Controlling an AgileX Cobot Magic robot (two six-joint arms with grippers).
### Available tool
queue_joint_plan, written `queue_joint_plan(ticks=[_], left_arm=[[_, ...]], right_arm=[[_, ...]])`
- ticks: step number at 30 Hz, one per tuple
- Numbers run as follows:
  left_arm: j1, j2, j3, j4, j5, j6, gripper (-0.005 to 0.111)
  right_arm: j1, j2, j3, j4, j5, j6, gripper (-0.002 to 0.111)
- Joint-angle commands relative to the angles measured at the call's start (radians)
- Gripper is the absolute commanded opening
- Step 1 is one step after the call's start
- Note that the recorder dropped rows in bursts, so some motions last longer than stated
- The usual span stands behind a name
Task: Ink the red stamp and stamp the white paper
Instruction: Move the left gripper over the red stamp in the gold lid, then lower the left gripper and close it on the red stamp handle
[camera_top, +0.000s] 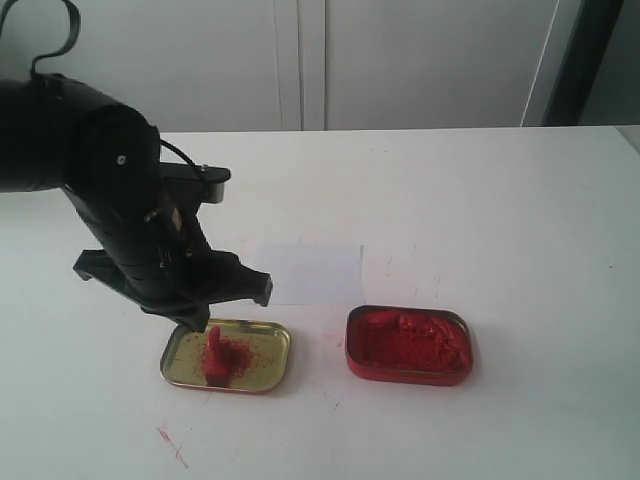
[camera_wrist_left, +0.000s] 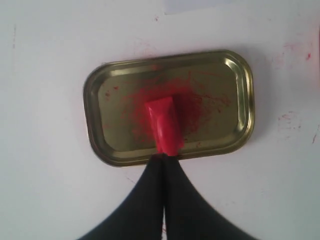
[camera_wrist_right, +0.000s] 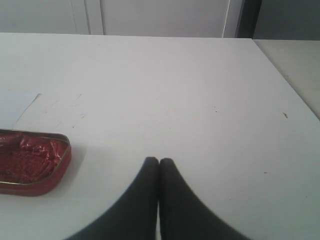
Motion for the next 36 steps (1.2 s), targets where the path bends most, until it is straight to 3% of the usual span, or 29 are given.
queue_joint_plan(ticks=[1,8,16,19,36], left_arm=[[-0.01,0.028,-0.028,0.036,0.004,-0.04,0.0],[-0.01,0.061,-0.032,0.082,-0.02,-0.094,0.002],[-0.01,0.065,-0.03,0.08,-0.038,-0.1,0.043],[-0.01,0.078,-0.03,0.08,-0.038,-0.1,0.052],[-0.01,0.168,-0.03,0.08,-0.053,-0.1,0.052]], right_arm=[[-0.005,-0.005,0.006,0.001,-0.014,0.003,0.0],[-0.005,-0.005,0.006,0.001,-0.014,0.003,0.0],[-0.005,-0.005,0.006,0.001,-0.014,0.003,0.0],[-0.005,-0.005,0.006,0.001,-0.014,0.003,0.0],[-0.005,-0.005,0.006,0.001,-0.014,0.003,0.0]])
